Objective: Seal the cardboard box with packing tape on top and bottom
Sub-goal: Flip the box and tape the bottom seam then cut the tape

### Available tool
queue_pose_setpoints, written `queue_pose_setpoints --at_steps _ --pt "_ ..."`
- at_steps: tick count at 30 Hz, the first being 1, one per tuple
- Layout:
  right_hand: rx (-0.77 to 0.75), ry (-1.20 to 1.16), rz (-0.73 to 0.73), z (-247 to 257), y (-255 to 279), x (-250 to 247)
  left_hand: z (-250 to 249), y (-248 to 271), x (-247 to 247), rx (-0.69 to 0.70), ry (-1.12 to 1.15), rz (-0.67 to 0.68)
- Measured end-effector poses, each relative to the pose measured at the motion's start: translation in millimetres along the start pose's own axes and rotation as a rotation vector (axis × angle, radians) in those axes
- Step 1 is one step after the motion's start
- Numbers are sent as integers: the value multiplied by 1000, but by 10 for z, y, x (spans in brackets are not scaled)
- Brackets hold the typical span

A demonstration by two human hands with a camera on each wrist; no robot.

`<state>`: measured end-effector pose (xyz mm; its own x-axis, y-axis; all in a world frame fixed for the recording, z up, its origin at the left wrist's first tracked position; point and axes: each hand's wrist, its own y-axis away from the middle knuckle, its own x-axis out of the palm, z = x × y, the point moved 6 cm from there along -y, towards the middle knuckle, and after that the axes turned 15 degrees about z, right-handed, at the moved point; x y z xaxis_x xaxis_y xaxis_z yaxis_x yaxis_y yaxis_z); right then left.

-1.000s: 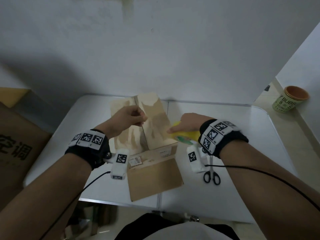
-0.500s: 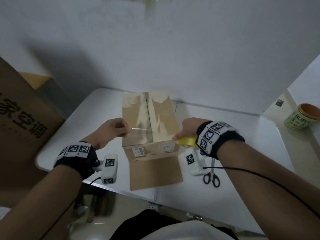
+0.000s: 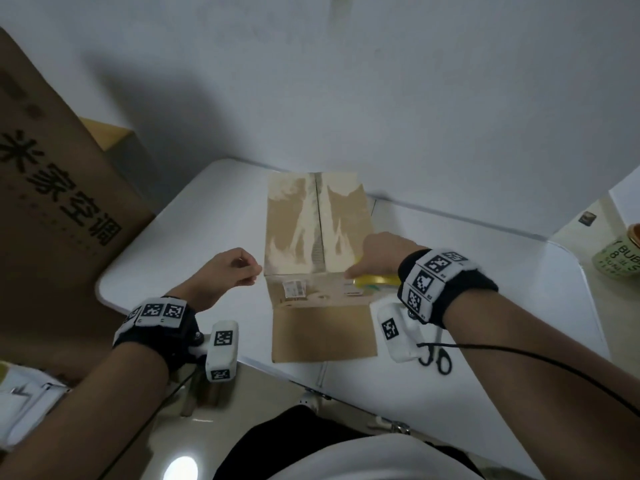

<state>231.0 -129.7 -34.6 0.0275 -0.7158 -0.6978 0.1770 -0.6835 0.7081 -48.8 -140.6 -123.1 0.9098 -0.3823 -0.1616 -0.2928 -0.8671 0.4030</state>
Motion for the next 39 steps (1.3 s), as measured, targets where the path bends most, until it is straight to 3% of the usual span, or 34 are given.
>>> queue_pose_setpoints --at_steps 3,11,28,39 --pt "25 88 -84 128 12 -32 46 4 -20 6 14 -28" --pt "139 217 -86 330 -195 59 129 -18 -65 27 1 -68" --pt "295 222 30 523 -625 97 349 -110 -117 43 68 -42" --pt "268 333 38 703 -729 42 377 -135 -126 65 150 8"
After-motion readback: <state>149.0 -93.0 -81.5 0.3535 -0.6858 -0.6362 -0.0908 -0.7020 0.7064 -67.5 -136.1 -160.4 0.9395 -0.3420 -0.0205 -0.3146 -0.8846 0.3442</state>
